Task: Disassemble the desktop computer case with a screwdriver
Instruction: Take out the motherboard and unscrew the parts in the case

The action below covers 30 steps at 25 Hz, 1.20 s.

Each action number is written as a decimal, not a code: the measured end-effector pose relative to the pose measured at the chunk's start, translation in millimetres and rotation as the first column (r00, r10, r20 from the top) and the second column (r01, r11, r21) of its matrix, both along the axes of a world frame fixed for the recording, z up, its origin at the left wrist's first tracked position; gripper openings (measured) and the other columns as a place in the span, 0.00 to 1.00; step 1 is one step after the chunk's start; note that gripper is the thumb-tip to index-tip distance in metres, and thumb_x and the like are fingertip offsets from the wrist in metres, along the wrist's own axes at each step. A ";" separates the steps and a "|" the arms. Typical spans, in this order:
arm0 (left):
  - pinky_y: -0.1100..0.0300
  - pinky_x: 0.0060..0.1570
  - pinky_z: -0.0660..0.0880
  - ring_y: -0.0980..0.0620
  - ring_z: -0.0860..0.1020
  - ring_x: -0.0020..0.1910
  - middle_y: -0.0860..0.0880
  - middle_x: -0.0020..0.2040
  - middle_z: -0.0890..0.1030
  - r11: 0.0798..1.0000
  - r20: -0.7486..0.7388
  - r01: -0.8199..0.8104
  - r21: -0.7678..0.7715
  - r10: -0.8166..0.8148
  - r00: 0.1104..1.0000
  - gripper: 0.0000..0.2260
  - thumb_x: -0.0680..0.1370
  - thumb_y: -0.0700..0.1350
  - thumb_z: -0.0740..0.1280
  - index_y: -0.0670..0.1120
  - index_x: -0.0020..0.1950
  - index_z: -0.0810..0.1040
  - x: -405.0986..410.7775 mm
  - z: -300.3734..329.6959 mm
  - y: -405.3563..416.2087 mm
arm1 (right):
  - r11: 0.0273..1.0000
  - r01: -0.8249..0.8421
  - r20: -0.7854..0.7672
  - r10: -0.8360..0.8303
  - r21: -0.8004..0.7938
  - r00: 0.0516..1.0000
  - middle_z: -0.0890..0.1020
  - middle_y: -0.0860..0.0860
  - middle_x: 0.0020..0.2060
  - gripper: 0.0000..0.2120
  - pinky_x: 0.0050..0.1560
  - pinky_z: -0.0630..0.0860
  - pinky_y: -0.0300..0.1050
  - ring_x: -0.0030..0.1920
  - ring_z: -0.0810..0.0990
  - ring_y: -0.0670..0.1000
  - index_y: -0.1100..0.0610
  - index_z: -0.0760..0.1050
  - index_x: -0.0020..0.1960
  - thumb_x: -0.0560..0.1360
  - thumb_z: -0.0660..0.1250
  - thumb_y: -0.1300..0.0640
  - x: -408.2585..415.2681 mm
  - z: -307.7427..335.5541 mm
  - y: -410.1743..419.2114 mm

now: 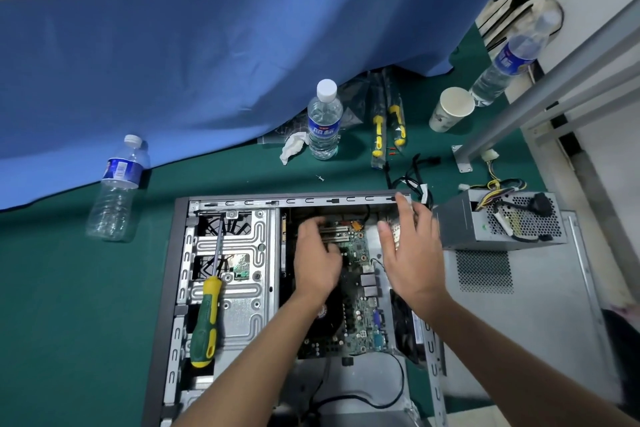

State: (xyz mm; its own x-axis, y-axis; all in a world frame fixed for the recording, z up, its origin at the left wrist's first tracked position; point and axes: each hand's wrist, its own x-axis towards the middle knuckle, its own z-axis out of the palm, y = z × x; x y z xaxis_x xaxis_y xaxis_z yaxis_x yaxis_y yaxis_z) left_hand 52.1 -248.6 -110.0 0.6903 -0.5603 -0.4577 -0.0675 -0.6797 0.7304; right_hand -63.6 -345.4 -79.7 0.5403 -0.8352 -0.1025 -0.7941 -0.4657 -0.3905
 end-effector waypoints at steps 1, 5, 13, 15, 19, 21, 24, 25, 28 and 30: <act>0.67 0.67 0.60 0.51 0.70 0.68 0.49 0.69 0.70 0.998 0.000 0.069 0.007 -0.069 0.998 0.22 0.78 0.33 0.64 0.44 0.72 0.69 -5.8 -1.1 -3.0 | 1.000 -0.001 0.001 0.001 -0.004 1.000 0.66 0.57 0.70 0.28 0.68 0.66 0.59 0.68 0.65 0.57 0.54 0.60 0.77 0.81 0.50 0.42 0.6 -0.4 -0.7; 0.58 0.72 0.61 0.44 0.66 0.73 0.42 0.73 0.68 0.918 -0.111 0.386 0.092 -0.376 0.920 0.27 0.77 0.34 0.63 0.41 0.76 0.64 -11.2 -8.1 -43.0 | 1.000 0.003 0.026 -0.003 -0.021 1.000 0.68 0.59 0.68 0.26 0.66 0.67 0.60 0.66 0.67 0.59 0.56 0.62 0.76 0.81 0.53 0.46 -0.7 -2.4 -0.9; 0.52 0.63 0.73 0.41 0.76 0.63 0.41 0.64 0.78 0.940 -0.151 0.319 0.116 -0.301 0.942 0.18 0.79 0.38 0.64 0.41 0.69 0.73 -8.1 -1.3 -56.9 | 0.999 -0.003 0.027 0.004 -0.046 1.000 0.68 0.59 0.68 0.26 0.65 0.68 0.60 0.65 0.67 0.59 0.55 0.62 0.76 0.81 0.51 0.46 -1.8 -6.3 -2.1; 0.50 0.64 0.72 0.41 0.74 0.64 0.42 0.63 0.75 0.811 0.022 0.510 0.286 -0.538 0.843 0.21 0.76 0.42 0.69 0.43 0.69 0.71 -11.0 9.0 -26.8 | 0.999 -0.005 0.025 0.006 -0.054 1.000 0.68 0.58 0.68 0.26 0.65 0.69 0.60 0.64 0.67 0.58 0.54 0.62 0.76 0.81 0.49 0.45 -1.9 -6.5 -2.6; 0.45 0.69 0.64 0.41 0.63 0.70 0.41 0.71 0.62 0.364 0.004 0.634 0.682 -0.869 0.495 0.39 0.72 0.54 0.73 0.44 0.75 0.56 -29.8 20.8 35.1 | 0.998 -0.006 -0.006 0.006 -0.066 1.000 0.68 0.57 0.67 0.25 0.65 0.69 0.58 0.65 0.66 0.56 0.52 0.60 0.76 0.82 0.48 0.43 -2.9 -8.5 -2.7; 0.45 0.69 0.65 0.40 0.65 0.68 0.40 0.69 0.64 0.312 0.040 0.616 0.724 -0.910 0.414 0.37 0.73 0.52 0.73 0.43 0.74 0.56 -33.3 19.7 44.9 | 0.998 -0.005 -0.003 0.004 -0.062 1.000 0.68 0.57 0.67 0.26 0.64 0.69 0.58 0.65 0.66 0.56 0.52 0.60 0.76 0.82 0.48 0.43 -2.1 -8.5 -2.4; 0.45 0.69 0.66 0.40 0.66 0.67 0.40 0.68 0.64 0.344 0.093 0.634 0.693 -0.914 0.395 0.35 0.73 0.47 0.75 0.42 0.72 0.59 -30.5 20.7 45.9 | 0.997 -0.012 -0.008 0.011 -0.070 1.000 0.68 0.57 0.67 0.26 0.64 0.68 0.57 0.64 0.67 0.56 0.53 0.60 0.76 0.81 0.48 0.43 -0.7 -9.0 -2.6; 0.45 0.68 0.67 0.40 0.67 0.67 0.41 0.68 0.65 0.360 0.104 0.642 0.677 -0.910 0.401 0.35 0.72 0.46 0.76 0.42 0.71 0.59 -28.9 21.9 47.0 | 0.997 -0.011 -0.006 0.011 -0.071 1.000 0.68 0.57 0.67 0.26 0.63 0.68 0.57 0.63 0.67 0.57 0.53 0.60 0.76 0.81 0.49 0.44 -0.1 -8.5 -3.2; 0.48 0.65 0.71 0.41 0.70 0.64 0.43 0.65 0.66 0.412 0.145 0.650 0.639 -0.894 0.424 0.37 0.69 0.48 0.78 0.42 0.70 0.61 -22.3 30.6 52.8 | 0.998 -0.014 -0.020 0.013 -0.068 1.000 0.68 0.57 0.67 0.26 0.63 0.68 0.57 0.63 0.67 0.57 0.53 0.59 0.76 0.81 0.49 0.44 -0.9 -7.8 -2.1; 0.51 0.61 0.72 0.42 0.72 0.60 0.44 0.64 0.67 0.462 0.177 0.648 0.606 -0.872 0.457 0.38 0.67 0.50 0.79 0.42 0.68 0.62 -15.3 39.1 55.5 | 0.998 -0.010 -0.023 0.009 -0.058 1.000 0.67 0.56 0.68 0.26 0.63 0.68 0.57 0.64 0.67 0.57 0.53 0.59 0.77 0.82 0.49 0.43 -0.5 -7.7 -3.0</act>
